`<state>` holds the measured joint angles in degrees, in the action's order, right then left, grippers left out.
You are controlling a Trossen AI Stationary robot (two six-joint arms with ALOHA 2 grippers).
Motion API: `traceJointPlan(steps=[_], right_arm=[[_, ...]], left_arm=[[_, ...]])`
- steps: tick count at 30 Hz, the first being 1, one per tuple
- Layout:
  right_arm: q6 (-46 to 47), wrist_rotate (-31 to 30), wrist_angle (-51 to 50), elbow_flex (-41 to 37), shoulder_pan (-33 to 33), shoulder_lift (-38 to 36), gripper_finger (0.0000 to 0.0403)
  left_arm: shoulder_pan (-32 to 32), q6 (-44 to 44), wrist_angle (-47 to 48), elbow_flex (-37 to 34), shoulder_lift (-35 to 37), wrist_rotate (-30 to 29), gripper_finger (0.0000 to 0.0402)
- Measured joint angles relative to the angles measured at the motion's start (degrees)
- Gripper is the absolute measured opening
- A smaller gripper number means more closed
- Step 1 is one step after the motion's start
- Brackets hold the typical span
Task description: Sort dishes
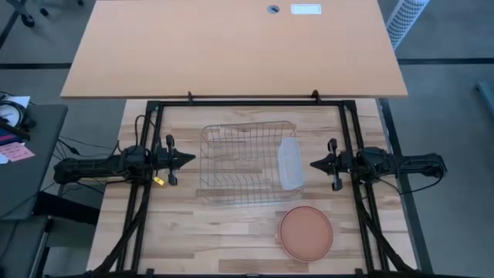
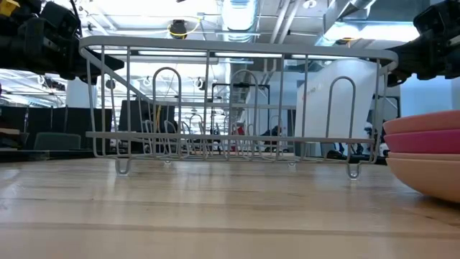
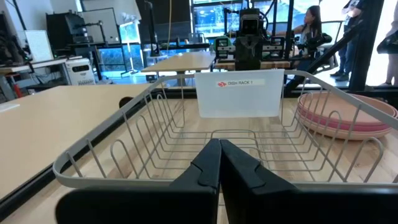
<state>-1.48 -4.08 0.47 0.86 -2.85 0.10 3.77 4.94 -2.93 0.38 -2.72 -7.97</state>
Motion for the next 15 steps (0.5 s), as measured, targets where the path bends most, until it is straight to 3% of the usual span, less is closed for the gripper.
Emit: traceJointPlan(steps=[15], right_arm=[[3.02, -0.18, 4.61, 2.08, -0.15, 0.0, 0.0006]], left_arm=[[0.0, -0.01, -0.01, 0.0, -0.02, 0.0, 0.0]])
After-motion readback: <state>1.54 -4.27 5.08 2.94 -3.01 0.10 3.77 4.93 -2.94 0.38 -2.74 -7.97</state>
